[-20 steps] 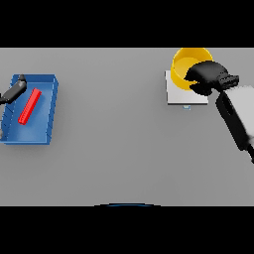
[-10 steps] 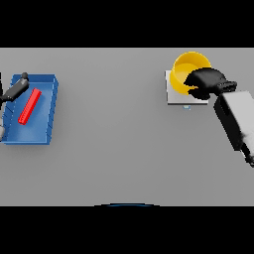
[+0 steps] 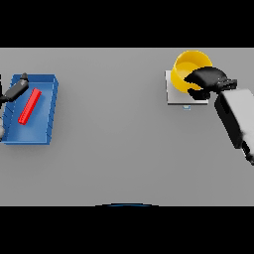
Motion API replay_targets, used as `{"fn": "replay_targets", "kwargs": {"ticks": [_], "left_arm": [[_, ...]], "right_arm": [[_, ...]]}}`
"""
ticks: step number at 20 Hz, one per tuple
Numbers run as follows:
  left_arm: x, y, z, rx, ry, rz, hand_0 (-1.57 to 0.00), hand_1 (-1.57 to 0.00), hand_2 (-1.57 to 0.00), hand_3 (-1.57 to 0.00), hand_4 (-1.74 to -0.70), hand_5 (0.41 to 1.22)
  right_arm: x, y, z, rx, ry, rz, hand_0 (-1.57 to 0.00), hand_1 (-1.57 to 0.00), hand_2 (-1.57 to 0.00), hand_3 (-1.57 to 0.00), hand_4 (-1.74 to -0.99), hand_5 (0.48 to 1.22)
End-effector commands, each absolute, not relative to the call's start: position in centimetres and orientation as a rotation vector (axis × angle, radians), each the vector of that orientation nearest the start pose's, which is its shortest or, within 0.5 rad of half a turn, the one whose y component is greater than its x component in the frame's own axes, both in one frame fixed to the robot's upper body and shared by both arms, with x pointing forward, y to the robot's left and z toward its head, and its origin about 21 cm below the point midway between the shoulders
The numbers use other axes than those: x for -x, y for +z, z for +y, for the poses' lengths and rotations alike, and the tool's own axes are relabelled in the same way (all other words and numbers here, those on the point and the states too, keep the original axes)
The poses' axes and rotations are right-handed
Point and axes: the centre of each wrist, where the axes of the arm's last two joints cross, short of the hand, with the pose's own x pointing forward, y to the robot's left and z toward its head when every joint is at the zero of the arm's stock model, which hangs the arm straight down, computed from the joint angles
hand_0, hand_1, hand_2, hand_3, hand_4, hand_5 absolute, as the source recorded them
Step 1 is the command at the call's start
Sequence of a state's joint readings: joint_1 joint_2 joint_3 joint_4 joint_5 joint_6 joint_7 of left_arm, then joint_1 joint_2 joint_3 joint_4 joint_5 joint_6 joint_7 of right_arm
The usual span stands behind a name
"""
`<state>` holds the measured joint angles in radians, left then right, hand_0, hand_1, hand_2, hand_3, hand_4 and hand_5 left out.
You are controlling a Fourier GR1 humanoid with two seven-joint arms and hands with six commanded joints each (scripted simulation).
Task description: Pick up the red beaker and tilt it to pour out 1 green nut into yellow bowl. Pick up the yellow bowl and place it on the metallic measuring scale.
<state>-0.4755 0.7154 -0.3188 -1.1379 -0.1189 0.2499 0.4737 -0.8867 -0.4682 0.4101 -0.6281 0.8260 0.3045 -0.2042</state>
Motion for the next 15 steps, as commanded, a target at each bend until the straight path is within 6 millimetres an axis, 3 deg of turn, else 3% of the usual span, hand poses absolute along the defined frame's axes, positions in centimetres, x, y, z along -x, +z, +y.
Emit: {"fn": "replay_targets", "kwargs": {"ticks": [1,4,7,15], "left_arm": [[-35.18,8.59,34.17,-0.889,-0.448,-1.100,0.00,0.00,0.00,0.00,-0.72,0.663],[-35.30,8.56,33.89,-0.886,-0.454,-1.091,0.00,0.00,0.00,0.00,-0.72,0.663],[-35.16,8.05,33.71,-0.875,-0.457,-1.101,0.00,0.00,0.00,0.00,-0.72,0.664],[-35.64,8.76,34.02,-0.887,-0.450,-1.096,0.00,0.00,0.00,0.00,-0.73,0.665]], "right_arm": [[-43.40,8.30,-26.25,0.653,1.664,-1.066,-0.51,-0.45,-0.55,-0.60,-1.579,0.955],[-43.35,8.17,-26.09,0.641,1.708,-1.079,-0.26,-0.23,-0.30,-0.46,-1.554,0.891],[-43.47,8.11,-25.87,0.624,1.696,-1.103,-0.13,-0.12,-0.16,-0.36,-1.542,0.838],[-43.45,7.59,-26.28,0.626,1.654,-1.053,-0.02,-0.02,-0.03,-0.15,-1.478,0.738]]}}
